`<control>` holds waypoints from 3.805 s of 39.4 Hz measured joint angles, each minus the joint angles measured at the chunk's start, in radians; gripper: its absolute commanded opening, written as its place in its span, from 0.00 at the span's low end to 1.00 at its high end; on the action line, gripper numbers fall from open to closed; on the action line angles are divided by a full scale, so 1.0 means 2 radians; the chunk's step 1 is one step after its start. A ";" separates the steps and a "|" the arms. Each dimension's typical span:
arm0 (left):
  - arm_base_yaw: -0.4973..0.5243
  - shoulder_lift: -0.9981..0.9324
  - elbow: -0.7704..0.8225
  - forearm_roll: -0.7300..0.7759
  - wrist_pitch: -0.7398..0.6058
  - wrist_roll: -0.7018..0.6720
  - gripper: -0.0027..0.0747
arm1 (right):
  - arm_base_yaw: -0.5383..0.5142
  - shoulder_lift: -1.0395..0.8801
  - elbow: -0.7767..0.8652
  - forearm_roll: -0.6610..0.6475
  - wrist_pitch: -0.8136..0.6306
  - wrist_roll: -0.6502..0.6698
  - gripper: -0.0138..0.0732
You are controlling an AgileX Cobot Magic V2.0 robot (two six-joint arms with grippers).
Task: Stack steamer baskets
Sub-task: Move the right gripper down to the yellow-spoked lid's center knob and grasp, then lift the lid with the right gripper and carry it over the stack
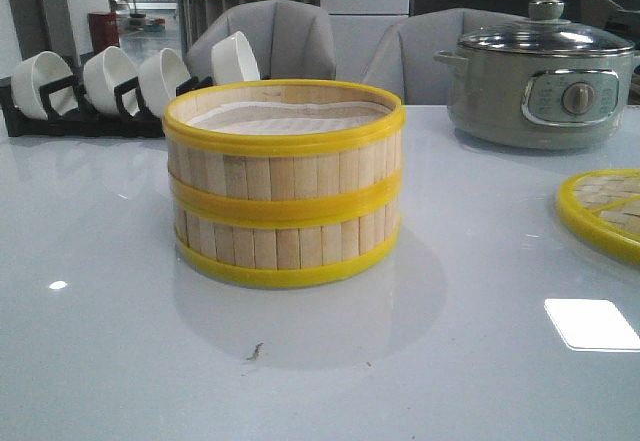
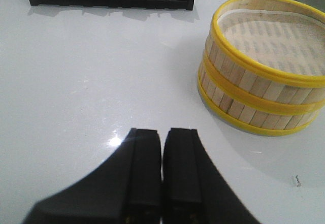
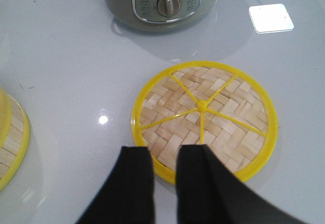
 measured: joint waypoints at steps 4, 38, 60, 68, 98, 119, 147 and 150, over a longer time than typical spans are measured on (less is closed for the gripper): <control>0.000 0.000 0.000 0.000 0.000 0.000 0.14 | 0.000 0.000 0.000 0.000 0.008 0.000 0.24; 0.000 0.000 0.000 0.000 0.000 0.000 0.14 | 0.000 0.023 0.000 0.027 0.070 0.000 0.60; 0.000 0.000 0.001 0.000 0.000 0.000 0.14 | -0.007 0.142 -0.012 0.027 0.034 0.000 0.61; 0.000 0.000 0.001 0.000 -0.001 0.000 0.14 | -0.033 0.230 -0.071 0.027 0.029 0.000 0.61; 0.000 0.000 0.001 0.000 -0.001 0.000 0.14 | -0.050 0.451 -0.274 0.013 0.086 0.000 0.61; 0.000 0.000 0.001 0.000 -0.001 0.000 0.14 | -0.065 0.471 -0.281 0.021 0.073 0.000 0.61; 0.000 0.000 0.001 0.000 -0.001 0.000 0.14 | -0.065 0.490 -0.281 0.025 0.081 0.000 0.51; 0.000 0.000 0.001 0.000 -0.001 0.000 0.14 | -0.065 0.490 -0.281 0.025 0.081 0.000 0.42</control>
